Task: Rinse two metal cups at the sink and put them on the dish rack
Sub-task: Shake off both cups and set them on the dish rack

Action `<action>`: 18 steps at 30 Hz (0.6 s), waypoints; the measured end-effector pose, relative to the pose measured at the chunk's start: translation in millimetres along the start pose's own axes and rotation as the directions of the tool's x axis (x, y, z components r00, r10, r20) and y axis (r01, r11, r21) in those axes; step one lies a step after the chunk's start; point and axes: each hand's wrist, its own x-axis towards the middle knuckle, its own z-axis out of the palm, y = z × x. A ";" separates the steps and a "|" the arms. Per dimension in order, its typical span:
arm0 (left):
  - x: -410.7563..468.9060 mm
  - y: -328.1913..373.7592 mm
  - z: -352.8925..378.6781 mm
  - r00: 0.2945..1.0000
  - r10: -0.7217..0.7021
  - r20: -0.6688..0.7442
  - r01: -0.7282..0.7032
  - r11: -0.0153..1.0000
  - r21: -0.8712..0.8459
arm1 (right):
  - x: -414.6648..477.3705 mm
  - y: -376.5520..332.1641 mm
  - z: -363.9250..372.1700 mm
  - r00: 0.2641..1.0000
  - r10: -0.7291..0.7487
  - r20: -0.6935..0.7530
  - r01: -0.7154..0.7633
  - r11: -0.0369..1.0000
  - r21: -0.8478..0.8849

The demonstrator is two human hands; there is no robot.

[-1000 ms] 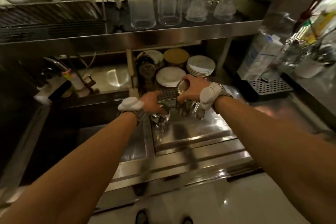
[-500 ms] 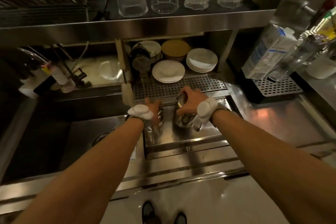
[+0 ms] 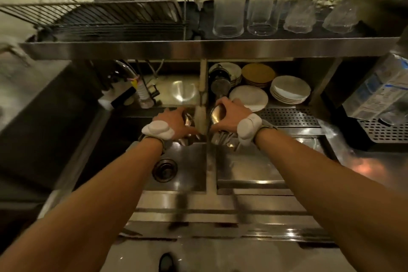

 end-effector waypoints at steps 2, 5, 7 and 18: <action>1.5 -38.8 -4.5 0.997 -0.066 0.039 0.066 0.998 0.005 | 18.8 -27.1 20.9 1.000 -0.023 0.014 0.023 1.000 -0.015; 3.2 -84.5 -5.0 0.986 -0.121 0.116 0.121 0.993 0.009 | 37.0 -58.4 55.0 1.000 -0.016 0.023 0.016 1.000 0.012; 5.6 -113.5 0.6 0.975 -0.151 0.160 0.150 0.989 0.020 | 46.8 -77.8 79.7 0.999 0.000 0.048 -0.002 1.000 0.029; 38.4 -204.3 11.2 0.987 -0.138 -0.086 0.114 0.964 -0.240 | 87.7 -120.9 137.4 0.982 0.149 -0.117 -0.133 0.982 0.135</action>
